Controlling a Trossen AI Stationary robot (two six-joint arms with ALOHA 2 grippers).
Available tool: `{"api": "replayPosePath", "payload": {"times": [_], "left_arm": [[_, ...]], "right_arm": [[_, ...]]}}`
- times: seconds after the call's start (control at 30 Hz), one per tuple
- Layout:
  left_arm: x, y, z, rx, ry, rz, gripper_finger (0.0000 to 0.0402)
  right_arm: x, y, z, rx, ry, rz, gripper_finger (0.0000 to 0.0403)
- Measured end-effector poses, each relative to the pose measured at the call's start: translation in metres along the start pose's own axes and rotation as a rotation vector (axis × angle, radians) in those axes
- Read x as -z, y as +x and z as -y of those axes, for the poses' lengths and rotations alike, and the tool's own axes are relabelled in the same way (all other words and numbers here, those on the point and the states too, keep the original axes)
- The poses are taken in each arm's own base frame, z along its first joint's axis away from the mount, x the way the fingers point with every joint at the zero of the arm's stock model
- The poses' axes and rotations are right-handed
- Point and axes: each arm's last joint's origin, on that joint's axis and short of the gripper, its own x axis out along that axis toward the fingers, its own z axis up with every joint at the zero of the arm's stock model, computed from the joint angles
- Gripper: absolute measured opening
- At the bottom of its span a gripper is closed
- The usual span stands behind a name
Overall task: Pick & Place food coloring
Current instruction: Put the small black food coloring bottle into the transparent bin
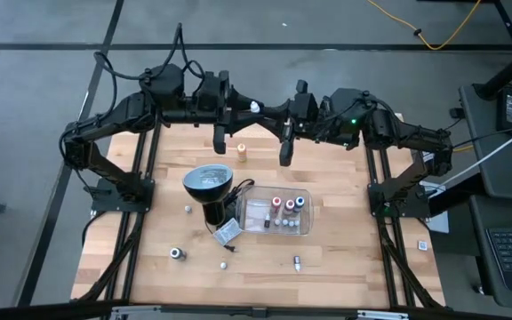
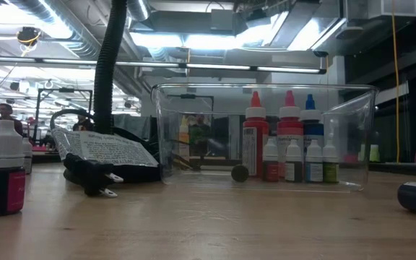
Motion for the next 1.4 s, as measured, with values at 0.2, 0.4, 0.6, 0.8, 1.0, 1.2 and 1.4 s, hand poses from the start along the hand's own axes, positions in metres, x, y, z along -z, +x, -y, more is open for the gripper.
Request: {"api": "replayPosePath", "payload": {"times": [0.2,0.4,0.6,0.8,1.0,1.2,1.4], "left_arm": [[0.0,0.0,0.0,-0.004,0.025,0.004,0.0136],[-0.001,0.0,0.0,-0.004,0.036,0.012,0.0127],[-0.001,0.0,0.0,0.002,0.038,0.012,0.0087],[-0.001,0.0,0.0,0.002,0.037,0.014,0.0067],[-0.001,0.0,0.0,0.0,0.036,0.015,0.0075],[0.002,-0.001,0.0,0.002,0.047,-0.019,0.007],[0.012,0.0,0.0,0.01,0.05,-0.114,0.007]], "right_arm": [[-0.001,-0.001,0.001,0.012,-0.01,0.001,0.0058],[-0.001,-0.002,0.001,0.013,-0.017,0.002,0.0063],[-0.001,-0.002,0.001,0.012,-0.018,0.002,0.0061],[-0.001,-0.002,0.001,0.013,-0.025,0.002,0.0078],[0.0,-0.006,0.002,0.013,-0.033,-0.024,0.0119],[-0.006,-0.032,0.01,0.015,0.037,-0.072,0.0202],[-0.024,-0.051,0.015,-0.027,0.069,0.03,0.0244]]}}
